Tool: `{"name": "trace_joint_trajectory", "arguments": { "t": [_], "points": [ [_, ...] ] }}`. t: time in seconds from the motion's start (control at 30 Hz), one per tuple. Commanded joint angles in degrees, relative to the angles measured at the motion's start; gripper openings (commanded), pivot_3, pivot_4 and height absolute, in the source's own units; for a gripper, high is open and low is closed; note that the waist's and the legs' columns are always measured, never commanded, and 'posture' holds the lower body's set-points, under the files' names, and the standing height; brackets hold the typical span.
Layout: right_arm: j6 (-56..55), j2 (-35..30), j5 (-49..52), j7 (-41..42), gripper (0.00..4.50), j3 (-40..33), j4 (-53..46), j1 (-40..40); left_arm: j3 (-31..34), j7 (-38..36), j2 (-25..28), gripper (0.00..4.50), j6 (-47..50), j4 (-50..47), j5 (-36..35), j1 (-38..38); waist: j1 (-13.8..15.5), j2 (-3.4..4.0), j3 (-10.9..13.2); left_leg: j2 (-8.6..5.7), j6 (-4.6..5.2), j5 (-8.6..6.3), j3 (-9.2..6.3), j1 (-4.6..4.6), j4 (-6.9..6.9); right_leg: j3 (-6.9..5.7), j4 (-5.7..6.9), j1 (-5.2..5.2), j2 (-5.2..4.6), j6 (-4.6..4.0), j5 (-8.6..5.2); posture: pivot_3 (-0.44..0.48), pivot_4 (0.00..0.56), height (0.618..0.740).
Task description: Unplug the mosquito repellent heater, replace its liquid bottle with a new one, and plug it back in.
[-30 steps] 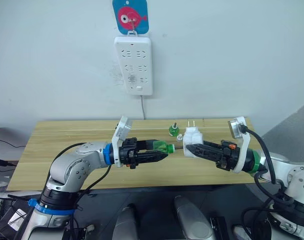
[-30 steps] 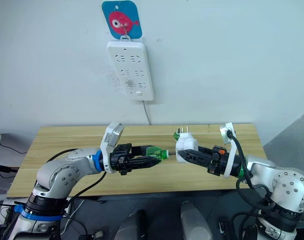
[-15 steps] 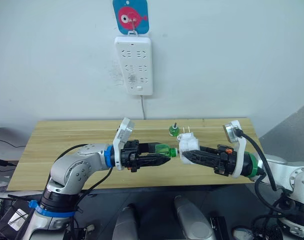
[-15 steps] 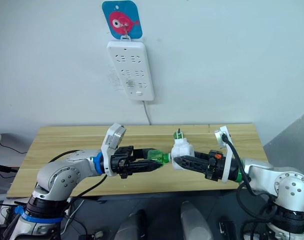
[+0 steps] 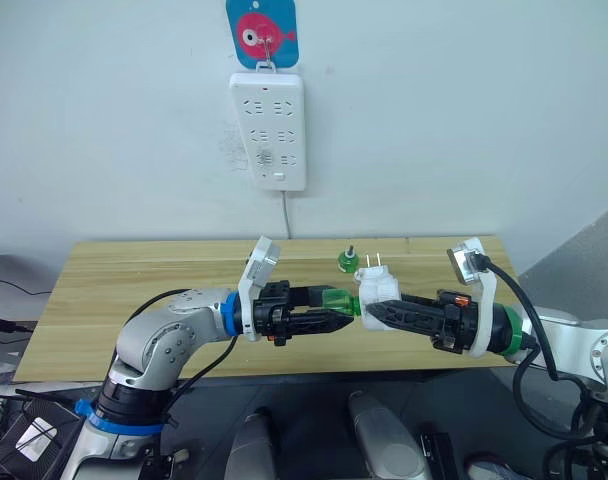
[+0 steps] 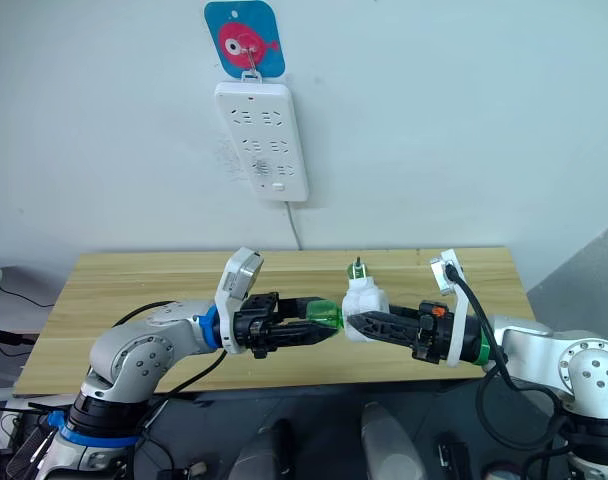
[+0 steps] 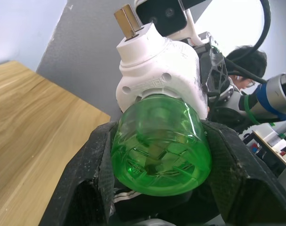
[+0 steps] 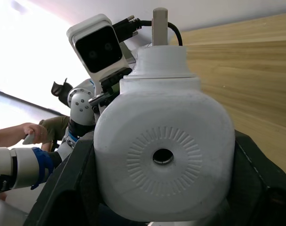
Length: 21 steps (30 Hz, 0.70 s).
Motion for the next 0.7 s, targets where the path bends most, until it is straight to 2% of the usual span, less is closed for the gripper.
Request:
{"name": "trace_joint_trajectory", "arguments": {
  "t": [0.03, 0.2, 0.37, 0.4, 0.47, 0.5, 0.7],
  "points": [
    [-2.47, -1.20, 4.31, 0.69, 2.98, 1.91, -3.24, -0.33, -1.84, -1.41, -0.26, 2.34, -4.02, -1.51, 2.99, -0.06, 0.01, 0.00, 0.00, 0.00, 0.00, 0.00, 0.01, 0.00, 0.00, 0.01, 0.00, 0.00, 0.00, 0.00, 0.00, -0.264, 0.214, 0.740],
    [-3.66, -2.68, 4.69, 1.20, 2.98, 5.33, -4.51, -1.44, -5.75, -3.71, -2.05, 2.34, -11.50, -1.78, 8.56, 0.44, 0.04, 0.00, 0.00, 0.00, 0.00, 0.00, 0.01, 0.00, 0.00, 0.01, -0.01, 0.00, 0.00, 0.00, 0.00, -0.256, 0.211, 0.740],
    [-3.77, -4.57, 4.62, 1.99, 2.98, 7.24, -4.67, -1.92, -6.69, -3.61, -5.09, 2.34, -18.01, 0.36, 13.14, 0.32, 0.27, 0.00, 0.00, -0.01, 0.00, 0.00, 0.01, -0.01, 0.01, 0.01, -0.02, 0.00, -0.01, 0.00, 0.00, -0.254, 0.210, 0.740],
    [-3.75, -5.06, 4.56, 2.12, 3.71, 7.44, -4.71, -1.92, -6.47, -3.26, -5.61, 2.34, -18.57, 0.78, 13.50, 0.31, 0.30, 0.00, 0.00, 0.00, 0.00, 0.00, 0.01, -0.01, 0.01, 0.02, -0.02, 0.00, 0.00, 0.00, 0.00, -0.254, 0.210, 0.740],
    [-3.19, -6.55, 3.56, 3.00, 4.38, 7.76, -5.08, -1.78, -5.51, -2.07, -7.08, 2.34, -21.26, 2.69, 15.09, 0.01, 0.47, -0.01, -0.01, 0.00, 0.00, 0.00, 0.01, -0.01, 0.01, 0.01, -0.02, 0.01, 0.00, 0.00, 0.00, -0.254, 0.208, 0.740],
    [-3.27, -7.07, 3.18, 3.23, 4.50, 7.89, -5.24, -1.65, -5.24, -1.85, -7.51, 2.34, -22.09, 3.26, 15.61, -0.04, 0.63, -0.01, -0.01, -0.01, 0.00, 0.00, 0.01, -0.01, 0.01, 0.02, -0.02, 0.01, -0.01, 0.00, 0.00, -0.255, 0.207, 0.740],
    [-3.90, -9.39, 0.41, 5.21, 4.50, 8.05, -6.43, -1.56, -5.14, -1.11, -9.01, 2.34, -24.67, 4.87, 16.89, -0.22, 0.93, 0.00, -0.01, 0.00, 0.00, 0.00, 0.00, -0.02, 0.03, 0.01, -0.02, 0.00, 0.00, 0.00, 0.01, -0.260, 0.206, 0.740]
  ]
}}
